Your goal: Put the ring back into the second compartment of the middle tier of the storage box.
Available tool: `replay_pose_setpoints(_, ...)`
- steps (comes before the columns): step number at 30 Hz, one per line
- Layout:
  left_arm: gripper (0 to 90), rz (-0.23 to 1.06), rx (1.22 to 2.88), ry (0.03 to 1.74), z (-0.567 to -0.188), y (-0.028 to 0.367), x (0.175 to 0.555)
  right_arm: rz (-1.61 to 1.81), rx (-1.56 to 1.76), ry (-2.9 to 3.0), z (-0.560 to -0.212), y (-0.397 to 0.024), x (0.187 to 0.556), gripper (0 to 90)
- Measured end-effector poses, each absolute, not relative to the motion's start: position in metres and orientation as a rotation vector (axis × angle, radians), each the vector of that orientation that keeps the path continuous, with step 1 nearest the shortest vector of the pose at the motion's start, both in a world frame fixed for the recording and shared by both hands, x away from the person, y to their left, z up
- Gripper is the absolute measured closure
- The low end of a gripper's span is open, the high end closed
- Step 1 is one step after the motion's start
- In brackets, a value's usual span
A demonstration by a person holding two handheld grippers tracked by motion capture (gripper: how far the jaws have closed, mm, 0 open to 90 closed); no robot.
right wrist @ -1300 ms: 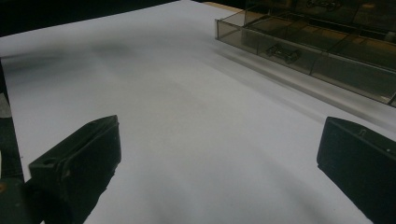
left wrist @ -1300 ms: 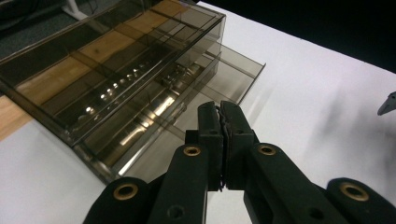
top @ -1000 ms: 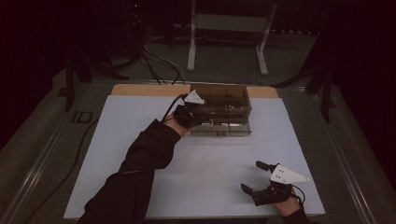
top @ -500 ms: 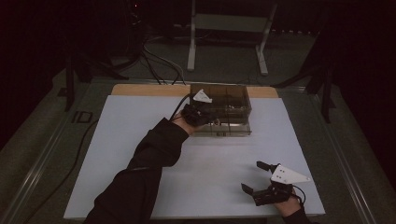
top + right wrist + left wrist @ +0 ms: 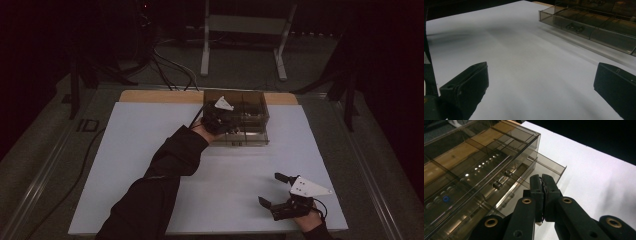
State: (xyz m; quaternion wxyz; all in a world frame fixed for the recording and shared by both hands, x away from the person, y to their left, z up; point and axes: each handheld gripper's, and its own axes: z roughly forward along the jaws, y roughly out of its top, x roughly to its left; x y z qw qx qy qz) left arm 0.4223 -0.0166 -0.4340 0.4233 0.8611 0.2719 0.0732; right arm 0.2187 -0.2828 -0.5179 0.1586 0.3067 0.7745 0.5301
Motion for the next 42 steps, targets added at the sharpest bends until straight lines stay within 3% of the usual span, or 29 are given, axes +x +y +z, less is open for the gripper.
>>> replay_pose_setpoints(11,87.2,0.210,2.081,0.737,-0.438,-0.022,0.430,1.517,0.875,2.217,-0.518,-0.284,0.218,0.0)
replay_pose_setpoints(14,71.9,0.170,2.078,0.726,-0.437,-0.022,0.429,1.517,0.875,2.217,-0.518,-0.284,0.218,0.0)
replay_pose_setpoints(22,48.5,0.105,2.092,0.683,-0.431,-0.023,0.420,1.515,0.872,2.217,-0.517,-0.284,0.218,0.0)
replay_pose_setpoints(32,37.4,0.103,2.073,0.669,-0.418,-0.013,0.411,1.515,0.873,2.216,-0.518,-0.284,0.218,0.0)
replay_pose_setpoints(42,19.0,0.126,2.088,0.670,-0.412,-0.005,0.403,1.510,0.876,2.219,-0.518,-0.283,0.218,0.0)
